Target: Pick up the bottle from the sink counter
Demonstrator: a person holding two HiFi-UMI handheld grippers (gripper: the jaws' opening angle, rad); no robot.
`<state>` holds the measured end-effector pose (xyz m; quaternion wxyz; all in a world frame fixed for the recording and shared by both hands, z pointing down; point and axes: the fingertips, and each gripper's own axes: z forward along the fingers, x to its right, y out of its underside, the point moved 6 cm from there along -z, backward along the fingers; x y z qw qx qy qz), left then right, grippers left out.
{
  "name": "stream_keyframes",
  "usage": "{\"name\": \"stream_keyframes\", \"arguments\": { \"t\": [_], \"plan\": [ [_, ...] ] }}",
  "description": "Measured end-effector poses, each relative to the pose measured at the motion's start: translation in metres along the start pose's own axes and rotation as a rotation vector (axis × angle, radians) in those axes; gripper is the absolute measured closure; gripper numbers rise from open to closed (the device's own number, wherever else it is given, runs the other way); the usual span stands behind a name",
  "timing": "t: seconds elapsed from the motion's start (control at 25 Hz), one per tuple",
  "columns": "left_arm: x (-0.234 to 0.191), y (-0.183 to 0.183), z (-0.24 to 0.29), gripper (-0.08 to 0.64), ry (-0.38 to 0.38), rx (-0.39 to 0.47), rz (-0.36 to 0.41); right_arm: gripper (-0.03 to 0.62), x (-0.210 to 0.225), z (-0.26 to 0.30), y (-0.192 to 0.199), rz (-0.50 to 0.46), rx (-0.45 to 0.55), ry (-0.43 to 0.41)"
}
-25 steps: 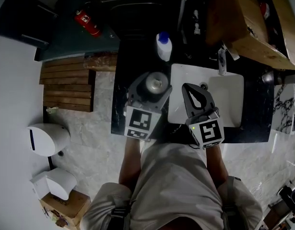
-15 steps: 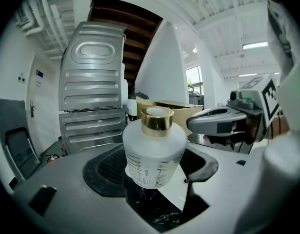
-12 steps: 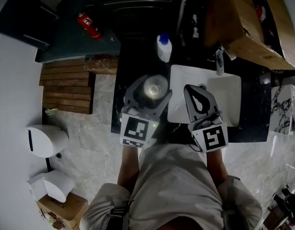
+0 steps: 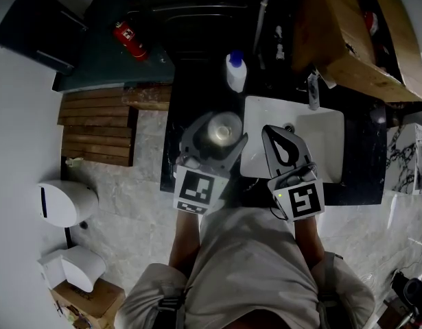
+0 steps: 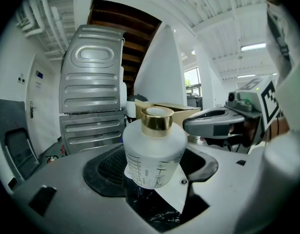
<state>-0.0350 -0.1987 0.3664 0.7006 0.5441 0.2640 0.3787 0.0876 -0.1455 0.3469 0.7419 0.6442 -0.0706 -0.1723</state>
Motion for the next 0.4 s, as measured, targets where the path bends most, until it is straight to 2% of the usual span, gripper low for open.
{"name": "stream_keyframes", "arguments": {
  "t": [0.4],
  "plan": [
    [0.0013,-0.0029,-0.0012,0.238,0.004,0.006,0.013,0.598,-0.0007,-0.0024,-0.0014,0.001,0.002,0.007]
  ]
}}
